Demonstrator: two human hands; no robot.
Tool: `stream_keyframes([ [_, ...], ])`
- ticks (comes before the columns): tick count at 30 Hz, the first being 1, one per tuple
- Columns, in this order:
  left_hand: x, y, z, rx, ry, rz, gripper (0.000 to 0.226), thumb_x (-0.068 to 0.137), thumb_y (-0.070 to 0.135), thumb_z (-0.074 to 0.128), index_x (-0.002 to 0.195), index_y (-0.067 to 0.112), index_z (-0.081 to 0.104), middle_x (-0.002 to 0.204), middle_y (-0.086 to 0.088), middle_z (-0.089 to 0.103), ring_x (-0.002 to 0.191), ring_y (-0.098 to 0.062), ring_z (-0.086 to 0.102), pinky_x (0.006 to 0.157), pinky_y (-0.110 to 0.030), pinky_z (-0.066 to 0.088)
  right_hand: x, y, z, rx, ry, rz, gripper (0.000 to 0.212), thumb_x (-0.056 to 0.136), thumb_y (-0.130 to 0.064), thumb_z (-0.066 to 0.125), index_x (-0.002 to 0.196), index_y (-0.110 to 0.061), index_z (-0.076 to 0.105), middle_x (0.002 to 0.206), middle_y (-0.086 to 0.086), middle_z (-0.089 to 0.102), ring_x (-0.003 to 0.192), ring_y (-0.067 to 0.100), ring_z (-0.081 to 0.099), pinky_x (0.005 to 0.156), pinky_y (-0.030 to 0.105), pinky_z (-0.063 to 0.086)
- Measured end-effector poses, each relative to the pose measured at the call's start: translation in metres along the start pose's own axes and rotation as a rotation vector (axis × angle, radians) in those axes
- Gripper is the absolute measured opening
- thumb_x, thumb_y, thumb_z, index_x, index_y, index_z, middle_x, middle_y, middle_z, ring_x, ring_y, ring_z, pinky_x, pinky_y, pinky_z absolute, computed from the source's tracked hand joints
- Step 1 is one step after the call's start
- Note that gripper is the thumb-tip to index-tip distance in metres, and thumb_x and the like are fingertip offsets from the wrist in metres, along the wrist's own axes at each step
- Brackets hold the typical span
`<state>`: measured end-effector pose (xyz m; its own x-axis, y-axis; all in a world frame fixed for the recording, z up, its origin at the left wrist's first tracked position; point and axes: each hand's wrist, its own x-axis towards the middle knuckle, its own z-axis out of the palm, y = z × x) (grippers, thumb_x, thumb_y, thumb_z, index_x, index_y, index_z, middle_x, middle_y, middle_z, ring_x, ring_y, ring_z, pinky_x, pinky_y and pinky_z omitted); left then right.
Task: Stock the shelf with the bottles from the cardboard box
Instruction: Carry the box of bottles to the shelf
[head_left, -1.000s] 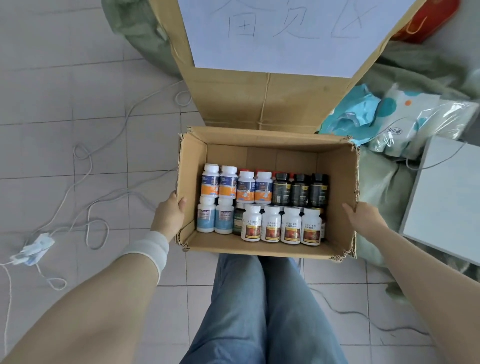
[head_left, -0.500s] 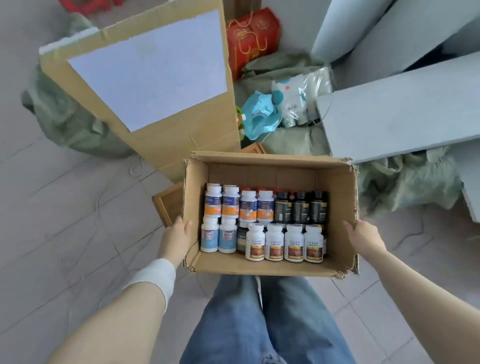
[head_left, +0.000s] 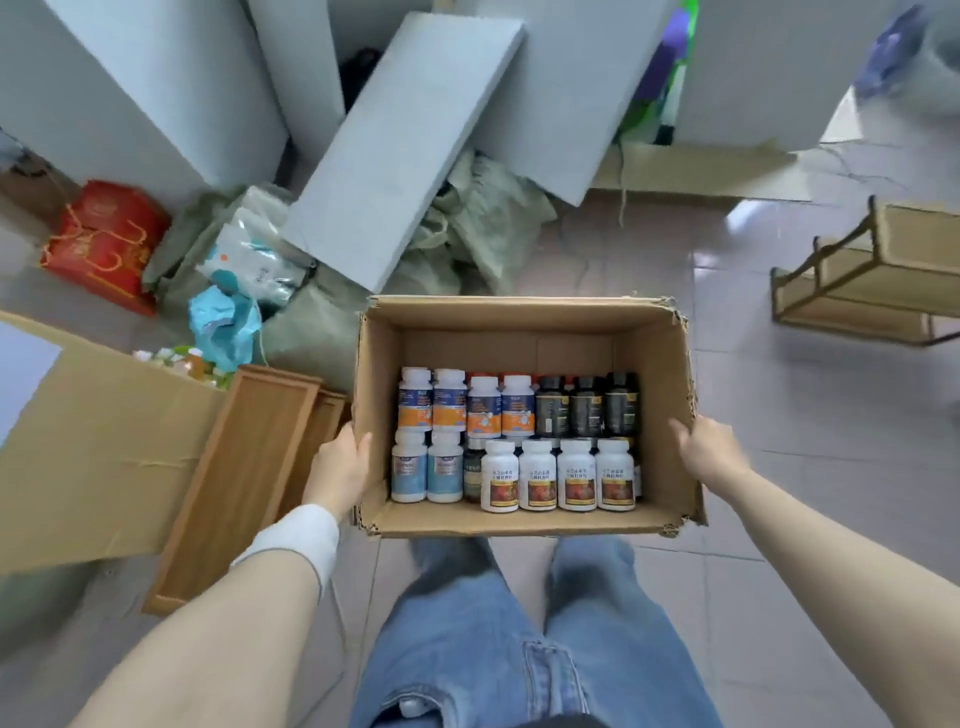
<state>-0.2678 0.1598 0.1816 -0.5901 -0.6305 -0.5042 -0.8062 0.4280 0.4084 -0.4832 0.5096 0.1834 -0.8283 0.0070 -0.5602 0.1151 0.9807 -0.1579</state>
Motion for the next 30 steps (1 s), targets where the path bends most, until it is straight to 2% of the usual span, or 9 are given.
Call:
stream_keyframes([
  [2,-0.002,0.05,0.025,0.015,-0.048,0.056,0.04,0.099,0.027,0.038,0.128,0.002,0.049,0.123,-0.025,0.058,0.112,-0.042,0.053,0.093,-0.041,0.042,0.006,0.055,-0.016,0.06,0.016,0.065,0.041,0.098,-0.032,0.04,0.109,0.005,0.056,0.112,0.027,0.06,0.107,0.042,0.054,0.087,0.044,0.043],
  [4,-0.007,0.102,0.054,0.035,-0.078,0.116,0.039,0.098,0.025,0.04,0.13,0.003,0.049,0.126,-0.023,0.057,0.116,-0.04,0.051,0.096,-0.04,0.041,0.016,0.111,-0.032,0.112,0.031,0.125,0.043,0.098,-0.03,0.039,0.109,0.008,0.056,0.113,0.029,0.06,0.107,0.043,0.054,0.086,0.042,0.043],
  [8,-0.011,0.205,0.11,0.076,-0.154,0.218,0.035,0.098,0.023,0.041,0.128,0.007,0.051,0.124,-0.02,0.059,0.114,-0.038,0.052,0.094,-0.037,0.039,0.03,0.211,-0.062,0.19,0.075,0.244,0.044,0.098,-0.034,0.037,0.106,0.005,0.057,0.111,0.026,0.06,0.102,0.042,0.056,0.084,0.044,0.047],
  [11,-0.012,0.272,0.147,0.092,-0.213,0.272,0.035,0.098,0.024,0.041,0.127,0.009,0.052,0.123,-0.019,0.059,0.111,-0.035,0.054,0.093,-0.037,0.041,0.041,0.269,-0.086,0.184,0.129,0.335,0.046,0.098,-0.036,0.035,0.103,0.003,0.058,0.109,0.024,0.061,0.098,0.04,0.057,0.075,0.038,0.043],
  [14,-0.011,0.343,0.189,0.14,-0.247,0.377,0.03,0.097,0.022,0.042,0.12,0.007,0.055,0.118,-0.019,0.061,0.106,-0.034,0.054,0.084,-0.033,0.038,0.06,0.329,-0.108,0.201,0.155,0.432,0.045,0.098,-0.037,0.034,0.1,0.001,0.058,0.106,0.024,0.062,0.097,0.039,0.058,0.072,0.036,0.041],
  [18,-0.002,0.433,0.238,0.193,-0.291,0.452,0.03,0.098,0.024,0.042,0.118,0.007,0.054,0.114,-0.019,0.062,0.1,-0.033,0.055,0.081,-0.032,0.037,0.097,0.387,-0.144,0.223,0.168,0.519,0.046,0.098,-0.037,0.035,0.1,0.002,0.059,0.107,0.026,0.062,0.099,0.041,0.058,0.073,0.037,0.042],
  [22,0.012,0.521,0.282,0.227,-0.324,0.5,0.029,0.098,0.026,0.041,0.117,0.009,0.054,0.112,-0.018,0.062,0.096,-0.031,0.054,0.08,-0.031,0.038,0.139,0.432,-0.181,0.24,0.168,0.584,0.046,0.098,-0.036,0.035,0.102,0.003,0.059,0.109,0.027,0.061,0.102,0.041,0.057,0.07,0.036,0.036],
  [24,0.018,0.565,0.302,0.235,-0.357,0.517,0.03,0.098,0.027,0.04,0.118,0.01,0.054,0.112,-0.017,0.062,0.098,-0.032,0.055,0.082,-0.032,0.04,0.162,0.451,-0.202,0.259,0.167,0.626,0.046,0.099,-0.035,0.034,0.103,0.004,0.059,0.109,0.027,0.061,0.101,0.041,0.057,0.071,0.036,0.038],
  [30,0.032,0.687,0.349,0.29,-0.412,0.542,0.027,0.098,0.027,0.039,0.111,0.01,0.054,0.106,-0.013,0.062,0.088,-0.026,0.053,0.08,-0.031,0.04,0.221,0.504,-0.265,0.31,0.163,0.688,0.048,0.099,-0.036,0.032,0.103,0.004,0.059,0.109,0.028,0.061,0.102,0.04,0.057,0.081,0.041,0.044],
])
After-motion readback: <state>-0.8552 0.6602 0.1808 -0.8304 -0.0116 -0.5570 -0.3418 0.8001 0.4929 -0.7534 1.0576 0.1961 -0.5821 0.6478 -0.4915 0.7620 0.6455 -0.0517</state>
